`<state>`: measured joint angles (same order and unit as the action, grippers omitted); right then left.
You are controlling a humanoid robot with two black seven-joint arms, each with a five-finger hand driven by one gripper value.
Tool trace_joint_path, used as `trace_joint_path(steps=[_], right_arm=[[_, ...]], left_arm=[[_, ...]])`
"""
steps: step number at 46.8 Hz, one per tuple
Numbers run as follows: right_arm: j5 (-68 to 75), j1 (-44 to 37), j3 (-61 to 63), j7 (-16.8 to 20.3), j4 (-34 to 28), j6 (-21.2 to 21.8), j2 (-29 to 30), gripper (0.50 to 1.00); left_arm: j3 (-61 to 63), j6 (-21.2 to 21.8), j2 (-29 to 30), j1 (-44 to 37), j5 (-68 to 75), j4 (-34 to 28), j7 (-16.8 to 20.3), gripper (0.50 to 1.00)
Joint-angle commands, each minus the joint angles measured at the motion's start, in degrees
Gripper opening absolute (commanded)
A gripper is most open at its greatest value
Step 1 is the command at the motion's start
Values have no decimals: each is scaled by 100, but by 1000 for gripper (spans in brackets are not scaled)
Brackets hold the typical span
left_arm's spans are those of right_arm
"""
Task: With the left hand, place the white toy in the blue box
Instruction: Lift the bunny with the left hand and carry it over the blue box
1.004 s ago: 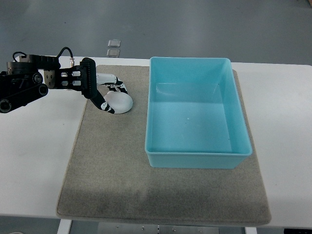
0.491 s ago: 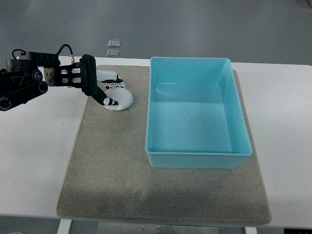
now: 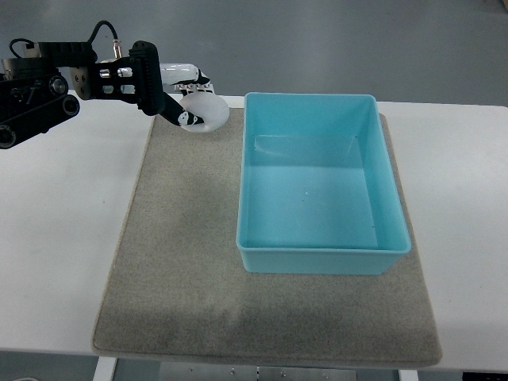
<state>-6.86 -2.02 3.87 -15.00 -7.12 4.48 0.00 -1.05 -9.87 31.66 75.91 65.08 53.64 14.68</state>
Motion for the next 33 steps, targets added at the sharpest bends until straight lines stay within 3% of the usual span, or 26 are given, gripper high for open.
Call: trace_joint_path(steps=[1,17,33], right_arm=[[0,0,0,6,0,0,0,936],[0,0,0,-3,0,0,0,936],[0,0,0,-3,0,0,0,936]], left_arm=[[-53,100,-2,2,-4,59,-1,568],[-291,319,-19,2,-30,692,-1,570],[-449,363,-397,-112,-30,1246,8,581]])
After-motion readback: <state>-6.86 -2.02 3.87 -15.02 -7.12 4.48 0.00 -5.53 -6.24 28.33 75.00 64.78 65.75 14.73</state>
